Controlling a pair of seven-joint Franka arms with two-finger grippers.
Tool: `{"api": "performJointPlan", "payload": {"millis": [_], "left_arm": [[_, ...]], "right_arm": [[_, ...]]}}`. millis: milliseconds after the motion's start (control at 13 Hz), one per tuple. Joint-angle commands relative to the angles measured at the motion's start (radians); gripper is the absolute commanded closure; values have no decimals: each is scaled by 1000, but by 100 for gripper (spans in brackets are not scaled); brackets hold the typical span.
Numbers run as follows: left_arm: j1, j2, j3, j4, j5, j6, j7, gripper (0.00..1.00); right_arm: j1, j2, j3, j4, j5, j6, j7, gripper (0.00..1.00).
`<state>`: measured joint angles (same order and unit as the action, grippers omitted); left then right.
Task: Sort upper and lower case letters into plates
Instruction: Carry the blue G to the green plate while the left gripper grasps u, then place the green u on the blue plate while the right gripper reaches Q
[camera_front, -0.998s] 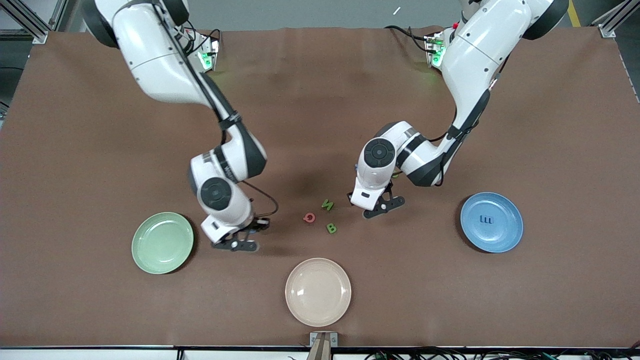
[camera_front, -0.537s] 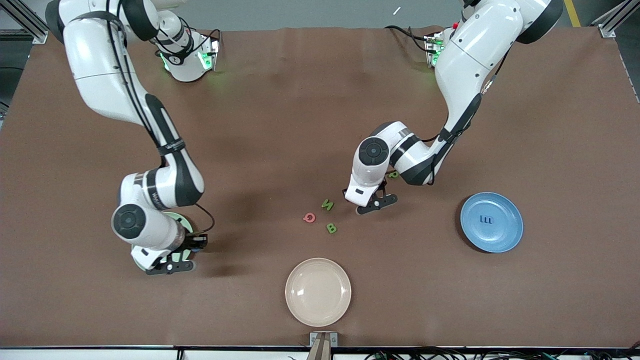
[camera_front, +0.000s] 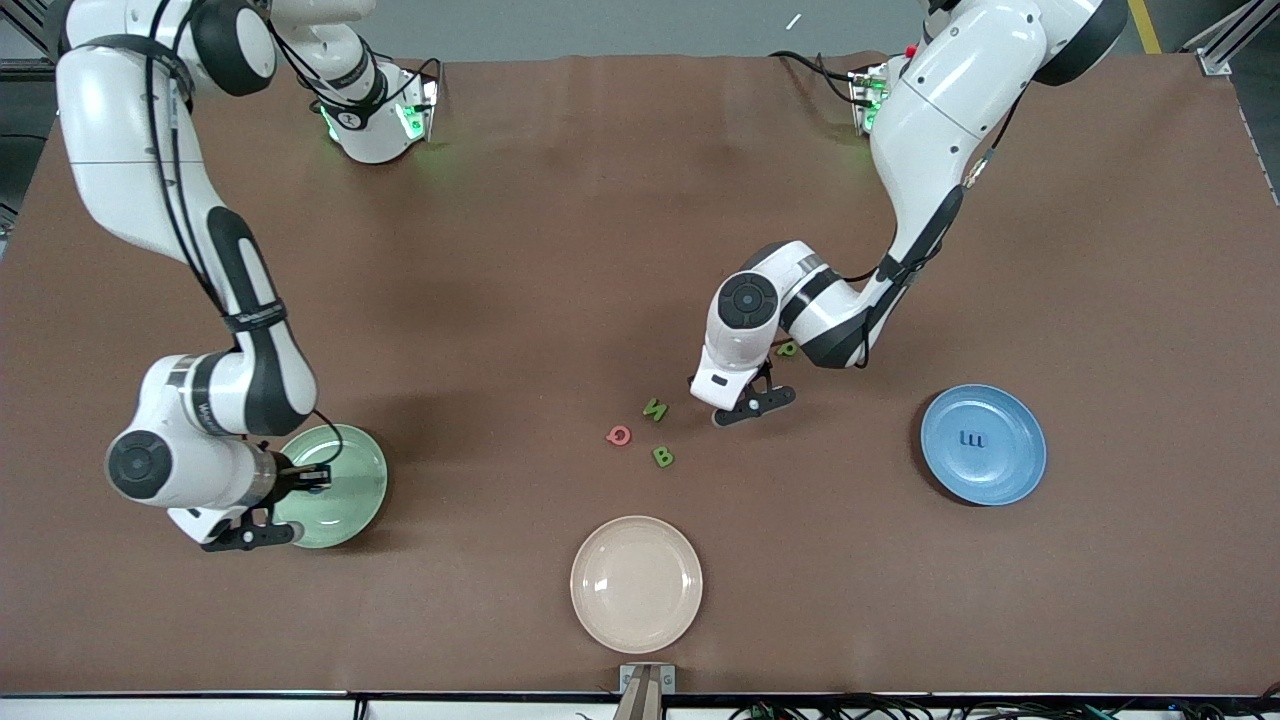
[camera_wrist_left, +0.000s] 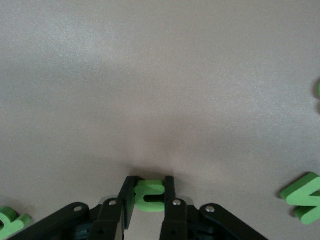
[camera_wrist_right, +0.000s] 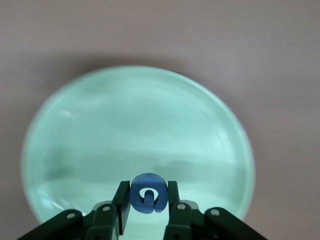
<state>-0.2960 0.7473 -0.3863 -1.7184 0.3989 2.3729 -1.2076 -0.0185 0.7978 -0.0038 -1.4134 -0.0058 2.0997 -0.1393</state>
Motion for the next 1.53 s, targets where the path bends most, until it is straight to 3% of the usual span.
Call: {"api": "performJointPlan", "payload": {"millis": [0,77,153,384,537,844,1228,1304,1458], "left_arm": [[40,-45,12,-32,18,5,26,100],[73,-71,12,-32,18,3,60,100],[112,-97,12,-30,18,-1,107,100],[217,-152,15,-26,37,-114,286,100],[323,-177,15,-29,40,-179,429,100],[497,-163,15,-27,40,-181,597,100],[623,-43,17,43,38,-156,655,96],[629,-39,17,43,40,-146,660,85],[633,-35,18,42,40,-146,662,6]], "right_arm": [[-32,-11,25,-16,3,-15,-36,62],[-23,-12,25,-15,4,-17,-33,56],[-23,-14,30,-12,4,-17,-33,43],[3,-17,36,7,29,-18,15,18],[63,-31,38,30,44,-21,155,17],[250,-22,34,42,93,26,557,17],[474,43,31,45,90,253,936,16],[507,67,28,50,87,302,987,16],[564,119,25,105,84,329,1056,14]]}}
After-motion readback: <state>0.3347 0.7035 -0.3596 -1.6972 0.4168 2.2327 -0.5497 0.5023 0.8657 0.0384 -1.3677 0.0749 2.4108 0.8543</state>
